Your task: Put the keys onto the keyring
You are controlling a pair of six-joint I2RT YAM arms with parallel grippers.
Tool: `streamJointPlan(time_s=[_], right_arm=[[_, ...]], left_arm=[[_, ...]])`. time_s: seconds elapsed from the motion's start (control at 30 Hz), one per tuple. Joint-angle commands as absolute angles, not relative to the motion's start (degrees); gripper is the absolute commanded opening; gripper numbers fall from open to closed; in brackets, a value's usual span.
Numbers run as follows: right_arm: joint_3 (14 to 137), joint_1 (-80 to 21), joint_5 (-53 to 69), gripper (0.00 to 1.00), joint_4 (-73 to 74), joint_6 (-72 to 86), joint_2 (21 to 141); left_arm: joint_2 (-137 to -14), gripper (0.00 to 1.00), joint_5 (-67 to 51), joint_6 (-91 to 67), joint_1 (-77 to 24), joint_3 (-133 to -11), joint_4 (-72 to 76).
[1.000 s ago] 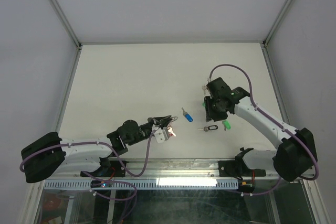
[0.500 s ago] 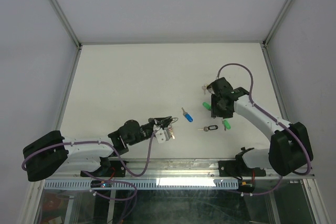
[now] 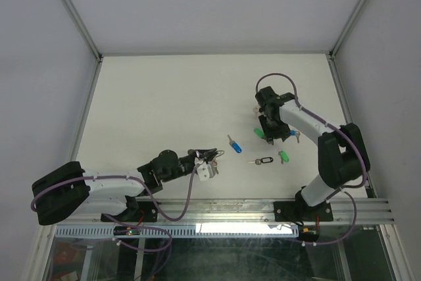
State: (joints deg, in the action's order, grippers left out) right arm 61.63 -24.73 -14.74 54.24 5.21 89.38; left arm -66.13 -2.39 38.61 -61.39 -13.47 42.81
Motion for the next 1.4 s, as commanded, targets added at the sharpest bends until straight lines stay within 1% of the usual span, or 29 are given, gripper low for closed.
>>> streamJointPlan(time_s=[0.0, 0.2, 0.27, 0.37, 0.6, 0.97, 1.1, 1.23, 1.37], right_arm=[[65.5, -24.5, -14.8, 0.47, 58.4, 1.6, 93.4], [65.4, -24.3, -12.0, 0.61, 58.9, 0.7, 97.8], [65.5, -24.0, -12.1, 0.63, 58.8, 0.6, 98.2], [65.6, -22.8, -10.5, 0.62, 58.1, 0.0, 98.1], [65.3, -19.6, -6.0, 0.57, 56.3, -0.9, 99.0], [64.1, -15.9, -2.1, 0.54, 54.2, -1.8, 100.9], [63.6, -15.2, -1.8, 0.48, 53.5, -1.7, 101.3], [63.7, -14.8, -1.6, 0.38, 53.7, -1.4, 101.6], [63.9, -14.7, -1.5, 0.32, 53.8, -1.0, 101.6]], left_arm=[[-66.2, 0.00, -5.1, 39.5, -61.0, -16.1, 45.5], [-66.0, 0.00, -4.7, 40.0, -61.0, -16.3, 44.4], [-66.0, 0.00, -4.7, 40.0, -61.0, -16.4, 44.2], [-66.1, 0.00, -4.9, 40.0, -61.0, -16.6, 44.0], [-66.4, 0.00, -5.0, 40.2, -61.0, -16.9, 43.3], [-66.6, 0.00, -5.0, 40.5, -61.0, -17.3, 42.5], [-66.7, 0.00, -5.0, 40.6, -61.0, -17.4, 42.3], [-66.7, 0.00, -5.2, 40.6, -61.0, -17.6, 42.1], [-66.7, 0.00, -5.4, 40.6, -61.0, -17.6, 41.8]])
